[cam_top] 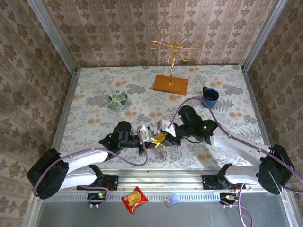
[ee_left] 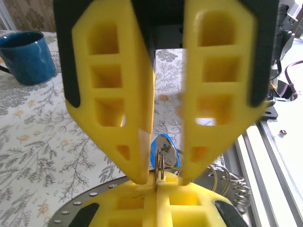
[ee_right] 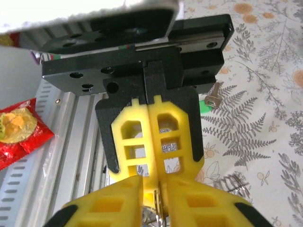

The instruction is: Put the keys on the keyring

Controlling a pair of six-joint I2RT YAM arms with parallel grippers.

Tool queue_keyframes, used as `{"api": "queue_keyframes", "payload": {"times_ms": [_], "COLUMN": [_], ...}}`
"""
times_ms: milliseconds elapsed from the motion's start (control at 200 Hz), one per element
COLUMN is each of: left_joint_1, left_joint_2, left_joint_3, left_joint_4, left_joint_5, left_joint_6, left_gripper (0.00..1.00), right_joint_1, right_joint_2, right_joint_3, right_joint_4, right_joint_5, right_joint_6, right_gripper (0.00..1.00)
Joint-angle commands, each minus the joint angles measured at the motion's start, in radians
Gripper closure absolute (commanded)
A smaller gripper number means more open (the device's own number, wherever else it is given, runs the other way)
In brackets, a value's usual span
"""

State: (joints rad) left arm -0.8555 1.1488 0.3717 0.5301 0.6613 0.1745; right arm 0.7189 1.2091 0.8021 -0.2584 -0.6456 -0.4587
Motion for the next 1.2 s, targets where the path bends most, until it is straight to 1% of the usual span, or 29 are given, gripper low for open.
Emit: {"api": "queue_keyframes", "payload": {"times_ms": [0,110,220,275,380,500,605,785,1020,1110,1195], "left_joint_1": [0.006,0.006,0.007,0.005,0.003,0.003,0.0,-0.006,-0.009,-0.011,-0.017], "left_joint_2": [-0.042,-0.044,-0.037,-0.037,-0.033,-0.029,-0.027,-0.023,-0.005,0.002,0.012], "left_joint_3": [-0.028,-0.052,-0.063,-0.062,-0.059,-0.054,-0.051,-0.052,-0.056,-0.059,-0.059], "left_joint_4": [0.089,0.121,0.146,0.151,0.15,0.15,0.148,0.151,0.184,0.203,0.207], "left_joint_5": [0.007,0.031,0.035,0.034,0.032,0.032,0.01,-0.009,-0.011,-0.011,-0.011], "left_joint_6": [-0.013,-0.018,-0.013,-0.009,-0.001,-0.004,-0.009,-0.017,-0.04,-0.052,-0.059], "left_gripper": [1.0,1.0,1.0,1.0,1.0,1.0,1.0,1.0,1.0,1.0,1.0], "right_joint_1": [-0.015,-0.036,-0.035,-0.033,-0.031,-0.022,-0.021,-0.021,-0.018,-0.015,-0.016], "right_joint_2": [-0.095,-0.181,-0.219,-0.206,-0.165,-0.136,-0.128,-0.129,-0.093,-0.081,-0.071], "right_joint_3": [-0.065,-0.141,-0.175,-0.163,-0.123,-0.108,-0.121,-0.146,-0.147,-0.144,-0.142], "right_joint_4": [0.047,0.07,0.06,0.028,-0.015,0.005,0.048,0.08,0.118,0.116,0.107], "right_joint_5": [0.076,0.146,0.153,0.134,0.086,0.025,-0.009,-0.026,-0.034,-0.024,-0.003], "right_joint_6": [0.035,0.03,0.009,0.006,0.001,0.026,0.067,0.101,0.15,0.15,0.15], "right_gripper": [0.66,0.61,0.58,0.56,0.56,0.55,0.55,0.54,0.55,0.57,0.62]}}
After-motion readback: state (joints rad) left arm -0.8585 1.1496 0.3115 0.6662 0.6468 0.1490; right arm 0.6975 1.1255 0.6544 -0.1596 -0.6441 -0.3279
